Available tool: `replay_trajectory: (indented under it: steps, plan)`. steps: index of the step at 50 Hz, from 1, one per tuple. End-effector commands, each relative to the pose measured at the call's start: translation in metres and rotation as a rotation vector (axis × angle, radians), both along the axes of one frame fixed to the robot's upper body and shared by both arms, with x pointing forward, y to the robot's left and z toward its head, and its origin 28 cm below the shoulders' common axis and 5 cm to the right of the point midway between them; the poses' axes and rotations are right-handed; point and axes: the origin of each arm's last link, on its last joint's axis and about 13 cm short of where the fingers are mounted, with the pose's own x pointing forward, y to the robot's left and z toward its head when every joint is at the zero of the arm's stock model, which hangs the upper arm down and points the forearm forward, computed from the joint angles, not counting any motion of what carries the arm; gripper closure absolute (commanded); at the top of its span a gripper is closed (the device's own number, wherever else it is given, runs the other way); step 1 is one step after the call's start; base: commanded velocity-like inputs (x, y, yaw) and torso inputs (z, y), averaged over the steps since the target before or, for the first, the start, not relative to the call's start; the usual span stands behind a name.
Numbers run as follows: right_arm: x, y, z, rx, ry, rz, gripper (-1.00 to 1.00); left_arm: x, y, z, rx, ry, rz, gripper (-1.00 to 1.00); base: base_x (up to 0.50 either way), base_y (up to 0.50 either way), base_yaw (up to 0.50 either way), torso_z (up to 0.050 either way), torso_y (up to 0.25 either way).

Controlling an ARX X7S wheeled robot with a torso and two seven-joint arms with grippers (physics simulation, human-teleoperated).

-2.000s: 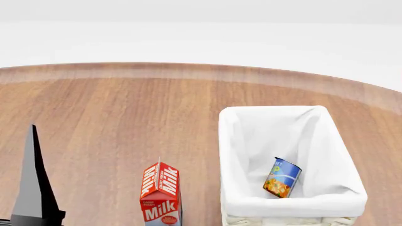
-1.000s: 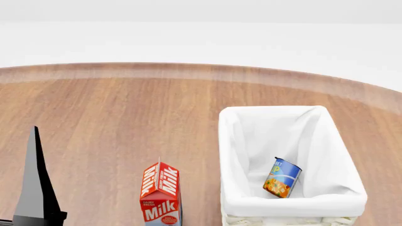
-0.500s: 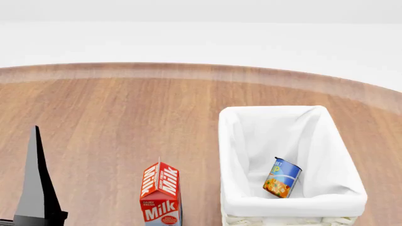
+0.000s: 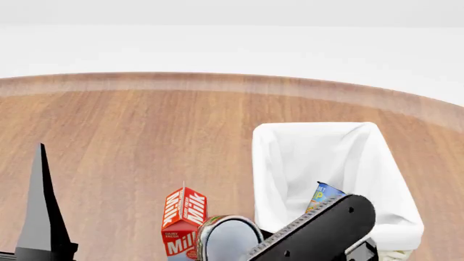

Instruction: Pick up the alphabet soup and the tomato sauce, and put them in the basket.

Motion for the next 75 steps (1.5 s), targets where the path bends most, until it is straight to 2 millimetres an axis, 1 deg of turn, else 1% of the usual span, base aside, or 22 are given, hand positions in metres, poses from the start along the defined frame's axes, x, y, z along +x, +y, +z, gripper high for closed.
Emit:
replay_trajectory:
  steps: [1, 8, 9, 10, 13, 22, 29, 30, 34, 38, 40, 42, 43, 44, 46, 48, 50, 61, 65, 70, 75]
  plan:
    - [0.009, -0.004, 0.034, 0.064, -0.113, -0.055, 1.00, 0.000, 0.000, -0.001, 0.000, 0.001, -0.001, -1.00, 0.00, 0.00, 0.00, 0.000, 0.000]
    - [0.019, -0.005, 0.044, 0.071, -0.135, -0.071, 1.00, 0.000, -0.001, -0.001, 0.000, 0.004, -0.002, -1.00, 0.00, 0.00, 0.00, 0.000, 0.000]
    - [0.022, -0.005, 0.046, 0.071, -0.142, -0.075, 1.00, 0.000, -0.001, -0.001, -0.002, 0.003, -0.003, -1.00, 0.00, 0.00, 0.00, 0.000, 0.000]
    - [0.025, -0.005, 0.040, 0.069, -0.149, -0.084, 1.00, 0.001, -0.001, -0.001, -0.001, 0.003, -0.003, -1.00, 0.00, 0.00, 0.00, 0.000, 0.000]
    - [0.035, -0.006, 0.049, 0.074, -0.152, -0.107, 1.00, 0.001, -0.001, -0.001, 0.001, 0.005, -0.004, -1.00, 0.00, 0.00, 0.00, 0.000, 0.000]
    - [0.058, -0.011, 0.050, 0.067, -0.154, -0.172, 1.00, 0.001, -0.001, -0.001, 0.001, 0.003, -0.002, -1.00, 0.00, 0.00, 0.00, 0.000, 0.000]
    - [0.080, -0.017, 0.052, 0.065, -0.149, -0.236, 1.00, 0.001, -0.001, 0.000, 0.002, 0.001, -0.003, -1.00, 0.00, 0.00, 0.00, 0.000, 0.000]
    - [0.088, -0.019, 0.051, 0.057, -0.145, -0.257, 1.00, 0.001, -0.001, 0.001, 0.002, 0.000, -0.002, -1.00, 0.00, 0.00, 0.00, 0.000, 0.010]
    - [0.101, -0.022, 0.050, 0.081, -0.110, -0.280, 1.00, 0.000, -0.001, 0.001, 0.002, -0.002, -0.002, -1.00, 0.00, 0.00, 0.00, 0.000, 0.000]
    - [0.111, -0.023, 0.042, 0.032, -0.117, -0.299, 1.00, 0.000, 0.000, 0.002, 0.003, -0.002, -0.002, -1.00, 0.00, 0.00, 0.00, 0.000, 0.000]
    - [0.116, -0.023, 0.039, 0.043, -0.098, -0.303, 1.00, 0.000, 0.000, 0.003, 0.003, -0.005, -0.002, -1.00, 0.00, 0.00, 0.00, 0.000, 0.000]
    - [0.122, -0.023, 0.033, 0.027, -0.094, -0.311, 1.00, 0.000, 0.000, 0.004, 0.003, -0.007, -0.002, -1.00, 0.00, 0.00, 0.00, 0.000, 0.000]
    - [0.125, -0.023, 0.025, 0.021, -0.092, -0.311, 1.00, 0.000, 0.000, 0.003, 0.005, -0.006, -0.002, -1.00, 0.00, 0.00, 0.00, 0.000, 0.000]
    - [0.127, -0.023, 0.027, 0.024, -0.084, -0.312, 1.00, 0.000, 0.000, 0.003, 0.004, -0.006, -0.002, -1.00, 0.00, 0.00, 0.00, 0.000, 0.000]
    - [0.131, -0.023, 0.025, 0.019, -0.079, -0.318, 1.00, 0.000, 0.000, 0.003, 0.004, -0.005, -0.002, -1.00, 0.00, 0.00, 0.00, 0.000, 0.000]
    - [0.137, -0.023, 0.016, 0.017, -0.068, -0.325, 1.00, 0.000, 0.000, 0.002, 0.002, -0.004, -0.002, -1.00, 0.00, 0.00, 0.00, 0.000, 0.000]
    - [0.141, -0.022, 0.017, 0.011, -0.064, -0.334, 1.00, 0.000, -0.001, 0.001, 0.004, -0.003, -0.003, -1.00, 0.00, 0.00, 0.00, 0.000, 0.000]
    - [0.179, -0.026, -0.009, 0.022, 0.008, -0.413, 1.00, 0.000, 0.000, 0.001, -0.001, -0.005, -0.002, -1.00, 0.00, 0.00, 0.00, 0.000, 0.000]
    - [0.186, -0.027, -0.015, 0.027, 0.025, -0.430, 1.00, 0.001, 0.000, 0.000, 0.000, -0.002, -0.003, -1.00, 0.00, 0.00, 0.00, 0.000, 0.000]
    - [0.199, -0.028, -0.030, 0.006, 0.050, -0.471, 1.00, 0.001, 0.001, 0.000, -0.002, -0.003, 0.000, -1.00, 0.00, 0.00, 0.00, 0.000, 0.000]
    - [0.208, -0.030, -0.041, -0.013, 0.073, -0.500, 1.00, 0.000, 0.001, 0.000, -0.002, -0.002, 0.000, -1.00, 0.00, 0.00, 0.00, 0.000, 0.000]
